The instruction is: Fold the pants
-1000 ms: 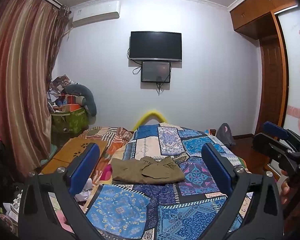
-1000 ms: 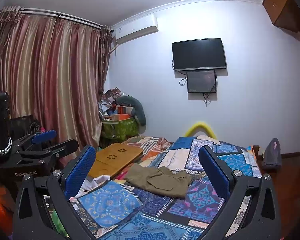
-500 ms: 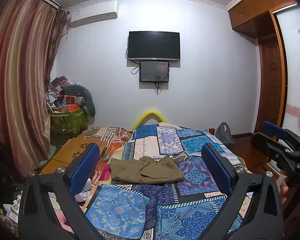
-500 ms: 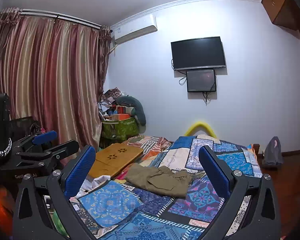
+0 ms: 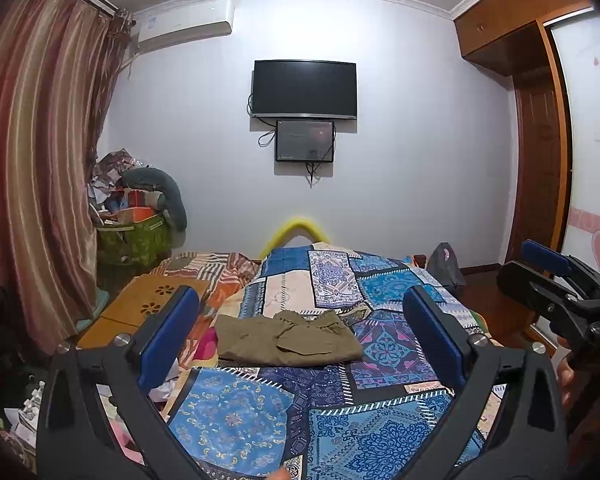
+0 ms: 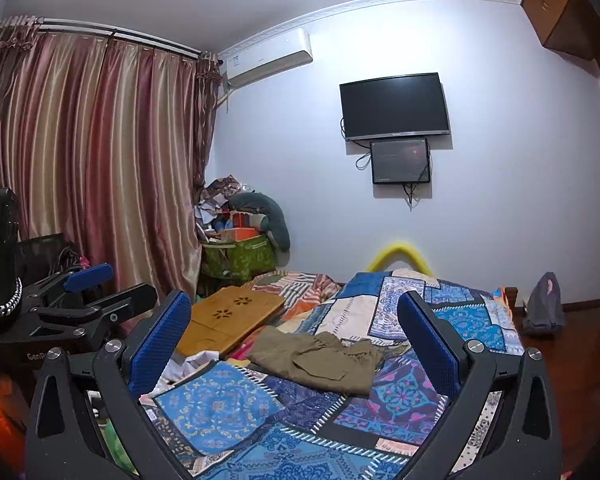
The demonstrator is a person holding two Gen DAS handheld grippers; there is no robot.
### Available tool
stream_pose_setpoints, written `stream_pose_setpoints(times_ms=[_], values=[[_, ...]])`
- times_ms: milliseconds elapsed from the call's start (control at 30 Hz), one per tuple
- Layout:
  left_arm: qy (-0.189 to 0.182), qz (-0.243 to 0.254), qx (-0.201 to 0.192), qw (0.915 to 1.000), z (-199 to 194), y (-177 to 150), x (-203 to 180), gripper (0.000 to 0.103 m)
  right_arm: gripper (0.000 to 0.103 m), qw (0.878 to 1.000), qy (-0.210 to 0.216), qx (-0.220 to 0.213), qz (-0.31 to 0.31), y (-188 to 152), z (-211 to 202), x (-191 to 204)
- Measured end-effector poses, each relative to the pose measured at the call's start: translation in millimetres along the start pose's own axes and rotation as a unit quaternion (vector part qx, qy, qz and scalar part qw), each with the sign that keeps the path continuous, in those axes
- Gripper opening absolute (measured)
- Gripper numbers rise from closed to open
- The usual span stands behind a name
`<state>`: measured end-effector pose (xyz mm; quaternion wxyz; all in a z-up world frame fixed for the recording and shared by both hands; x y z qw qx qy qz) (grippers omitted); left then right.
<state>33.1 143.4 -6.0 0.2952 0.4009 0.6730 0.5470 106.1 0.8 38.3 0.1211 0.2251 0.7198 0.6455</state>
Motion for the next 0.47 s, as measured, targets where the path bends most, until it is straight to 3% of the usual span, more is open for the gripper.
stream_pose_setpoints(times_ms=[467], values=[[-0.012,0.006,0.002,0.9999,1.6,0.0,0.9,0.103,0.103,1.000,0.000,0.008,0.006,-2.7,3.8,-0.7]])
Point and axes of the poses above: each gripper's, at about its wrist camera, not at the fingertips, and z roughly the way its jaws point, x to its left, y to its top, the point moved 4 cm from there along z, roughly the way its jaws point, and after that the axes turned 15 degrees about y, right-handed, at the moved point
